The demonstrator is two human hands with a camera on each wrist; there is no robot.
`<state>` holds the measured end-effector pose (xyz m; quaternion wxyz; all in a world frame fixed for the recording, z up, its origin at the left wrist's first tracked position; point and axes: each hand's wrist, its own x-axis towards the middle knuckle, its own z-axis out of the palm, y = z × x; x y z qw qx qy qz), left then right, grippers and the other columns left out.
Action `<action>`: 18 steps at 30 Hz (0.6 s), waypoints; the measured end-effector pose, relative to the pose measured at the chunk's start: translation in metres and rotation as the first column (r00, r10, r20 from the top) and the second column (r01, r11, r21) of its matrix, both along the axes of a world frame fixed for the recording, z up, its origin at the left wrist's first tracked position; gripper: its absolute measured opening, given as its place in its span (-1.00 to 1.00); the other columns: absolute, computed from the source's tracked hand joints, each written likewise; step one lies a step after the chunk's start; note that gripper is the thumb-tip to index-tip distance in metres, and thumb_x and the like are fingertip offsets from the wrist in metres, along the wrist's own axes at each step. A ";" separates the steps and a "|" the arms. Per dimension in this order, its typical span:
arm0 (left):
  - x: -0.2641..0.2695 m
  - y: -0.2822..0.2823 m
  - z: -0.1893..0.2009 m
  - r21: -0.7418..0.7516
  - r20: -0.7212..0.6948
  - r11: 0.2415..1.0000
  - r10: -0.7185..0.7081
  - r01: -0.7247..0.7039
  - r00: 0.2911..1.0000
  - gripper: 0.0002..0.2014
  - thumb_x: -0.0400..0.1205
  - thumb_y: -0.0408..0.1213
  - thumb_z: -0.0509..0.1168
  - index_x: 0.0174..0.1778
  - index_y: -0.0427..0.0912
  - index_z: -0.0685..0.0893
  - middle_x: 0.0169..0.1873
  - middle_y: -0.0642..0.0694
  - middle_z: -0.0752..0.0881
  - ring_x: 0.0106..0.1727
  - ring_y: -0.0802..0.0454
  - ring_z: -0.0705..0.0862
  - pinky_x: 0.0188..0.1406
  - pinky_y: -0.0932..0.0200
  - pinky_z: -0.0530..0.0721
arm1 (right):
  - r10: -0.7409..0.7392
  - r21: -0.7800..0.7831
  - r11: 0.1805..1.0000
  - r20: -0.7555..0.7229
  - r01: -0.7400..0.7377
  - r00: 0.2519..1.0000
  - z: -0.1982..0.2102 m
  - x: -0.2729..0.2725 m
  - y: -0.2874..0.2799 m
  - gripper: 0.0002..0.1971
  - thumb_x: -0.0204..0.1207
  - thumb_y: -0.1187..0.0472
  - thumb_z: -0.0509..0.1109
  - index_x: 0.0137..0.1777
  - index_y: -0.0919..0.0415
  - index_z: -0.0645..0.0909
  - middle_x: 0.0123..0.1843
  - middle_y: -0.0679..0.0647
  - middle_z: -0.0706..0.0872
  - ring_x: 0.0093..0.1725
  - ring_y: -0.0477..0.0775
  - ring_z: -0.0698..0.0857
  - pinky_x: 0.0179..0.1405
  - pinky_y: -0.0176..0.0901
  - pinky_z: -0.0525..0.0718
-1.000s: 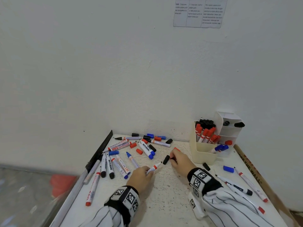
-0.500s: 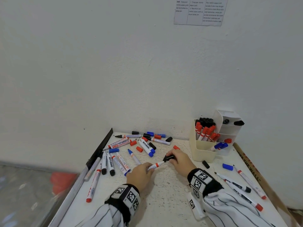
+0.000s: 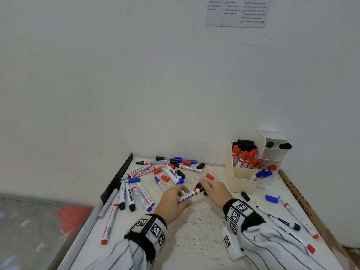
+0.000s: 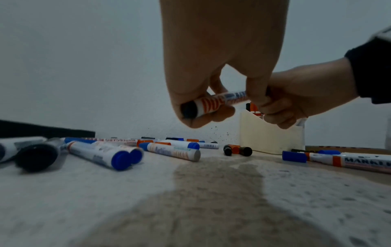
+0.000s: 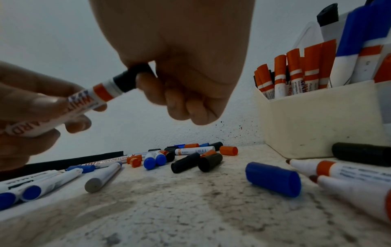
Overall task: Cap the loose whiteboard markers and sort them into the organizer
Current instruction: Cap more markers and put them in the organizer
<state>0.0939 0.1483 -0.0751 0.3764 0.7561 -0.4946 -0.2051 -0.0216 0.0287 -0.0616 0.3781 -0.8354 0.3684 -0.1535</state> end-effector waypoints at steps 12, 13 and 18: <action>0.015 -0.020 0.037 0.045 -0.617 0.982 -0.116 0.182 0.779 -0.78 0.71 -0.15 0.16 -0.02 -0.16 0.66 -0.47 0.03 0.49 -0.68 0.18 0.25 -0.72 0.36 0.19 | -0.031 -0.038 0.998 0.227 0.041 0.973 0.020 0.019 -0.018 -0.58 0.70 0.15 0.04 -0.46 0.11 0.27 -0.48 0.01 0.31 -0.44 -0.06 0.30 -0.41 -0.19 0.25; 0.017 -0.022 0.039 0.042 -0.673 0.976 -0.130 0.212 0.728 -0.78 0.71 -0.15 0.14 -0.01 -0.16 0.65 -0.49 0.05 0.49 -0.69 0.20 0.22 -0.73 0.39 0.15 | -0.010 -0.054 0.998 0.252 0.024 0.968 0.021 0.019 -0.020 -0.59 0.70 0.16 0.05 -0.45 0.10 0.28 -0.48 0.01 0.30 -0.44 -0.05 0.30 -0.41 -0.19 0.25; 0.018 -0.036 0.039 -0.023 -0.837 0.969 -0.154 0.247 0.525 -0.73 0.73 -0.12 0.07 -0.07 -0.15 0.62 -0.54 0.05 0.44 -0.73 0.24 0.15 -0.74 0.49 0.09 | 0.085 -0.101 0.993 0.317 -0.055 0.944 0.031 0.021 -0.031 -0.64 0.70 0.18 0.07 -0.39 0.10 0.34 -0.47 -0.03 0.32 -0.43 -0.07 0.33 -0.38 -0.21 0.31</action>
